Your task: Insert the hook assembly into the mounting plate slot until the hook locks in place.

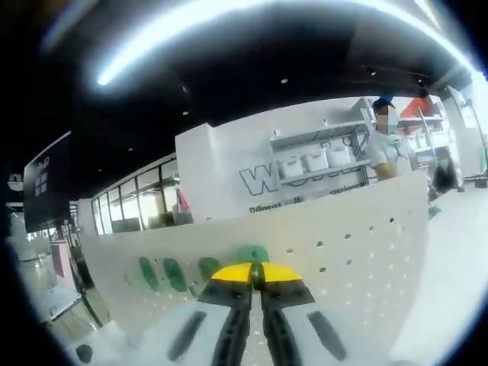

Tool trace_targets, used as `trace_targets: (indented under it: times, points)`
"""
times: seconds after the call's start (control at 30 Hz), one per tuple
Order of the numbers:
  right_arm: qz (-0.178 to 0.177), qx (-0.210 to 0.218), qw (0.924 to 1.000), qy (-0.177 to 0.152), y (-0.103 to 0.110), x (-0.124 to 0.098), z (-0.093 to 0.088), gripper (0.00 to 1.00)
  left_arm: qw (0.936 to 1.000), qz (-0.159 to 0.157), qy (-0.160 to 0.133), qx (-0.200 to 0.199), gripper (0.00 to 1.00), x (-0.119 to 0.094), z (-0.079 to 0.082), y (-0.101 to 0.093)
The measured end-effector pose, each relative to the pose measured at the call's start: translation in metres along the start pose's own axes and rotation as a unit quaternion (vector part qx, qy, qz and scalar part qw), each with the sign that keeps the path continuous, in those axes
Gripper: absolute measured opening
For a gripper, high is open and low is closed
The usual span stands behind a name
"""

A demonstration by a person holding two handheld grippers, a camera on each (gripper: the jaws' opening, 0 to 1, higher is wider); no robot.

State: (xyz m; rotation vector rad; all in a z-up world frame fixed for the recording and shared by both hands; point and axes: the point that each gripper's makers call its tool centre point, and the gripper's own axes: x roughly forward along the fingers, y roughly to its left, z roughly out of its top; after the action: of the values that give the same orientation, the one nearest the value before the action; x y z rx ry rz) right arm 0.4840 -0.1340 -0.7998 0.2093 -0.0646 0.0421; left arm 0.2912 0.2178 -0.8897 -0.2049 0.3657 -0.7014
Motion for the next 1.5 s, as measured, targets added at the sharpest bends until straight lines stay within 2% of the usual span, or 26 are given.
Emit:
trace_targets:
  times: [0.5, 0.93, 1.03, 1.1, 1.13, 1.17, 1.2, 1.3, 1.5]
  points:
    - [-0.011, -0.024, 0.9989, -0.037, 0.000, 0.002, -0.003, 0.00, 1.0000, 0.002, 0.006, -0.005, 0.91, 0.000, -0.005, 0.000]
    - [-0.012, -0.034, 0.9981, -0.049, 0.004, -0.004, -0.001, 0.01, 1.0000, -0.002, 0.004, -0.007, 0.91, 0.005, -0.007, -0.004]
    - [-0.014, -0.049, 0.9977, -0.044, 0.007, -0.005, -0.001, 0.00, 1.0000, 0.000, 0.003, -0.008, 0.91, 0.003, -0.007, -0.003]
    - [-0.013, -0.044, 0.9979, -0.046, 0.008, -0.009, 0.001, 0.00, 0.9999, 0.003, 0.002, -0.010, 0.91, 0.001, -0.008, -0.001]
    - [-0.016, -0.050, 0.9958, -0.075, 0.009, -0.013, 0.012, 0.00, 0.9999, 0.004, 0.002, -0.011, 0.90, 0.000, -0.008, 0.000]
    - [-0.018, -0.059, 0.9954, -0.074, 0.009, -0.016, 0.012, 0.00, 0.9999, 0.005, 0.002, -0.011, 0.90, -0.001, -0.008, 0.001]
    - [-0.014, -0.059, 0.9943, -0.088, 0.012, -0.017, 0.018, 0.00, 0.9999, 0.007, 0.002, -0.011, 0.90, -0.001, -0.008, 0.001]
    - [-0.007, -0.078, 0.9939, -0.078, 0.016, -0.013, 0.015, 0.00, 0.9999, 0.007, 0.001, -0.014, 0.90, -0.002, -0.009, 0.002]
    - [-0.005, -0.074, 0.9935, -0.085, 0.013, -0.006, 0.014, 0.00, 0.9999, 0.003, 0.002, -0.014, 0.89, 0.000, -0.009, 0.000]
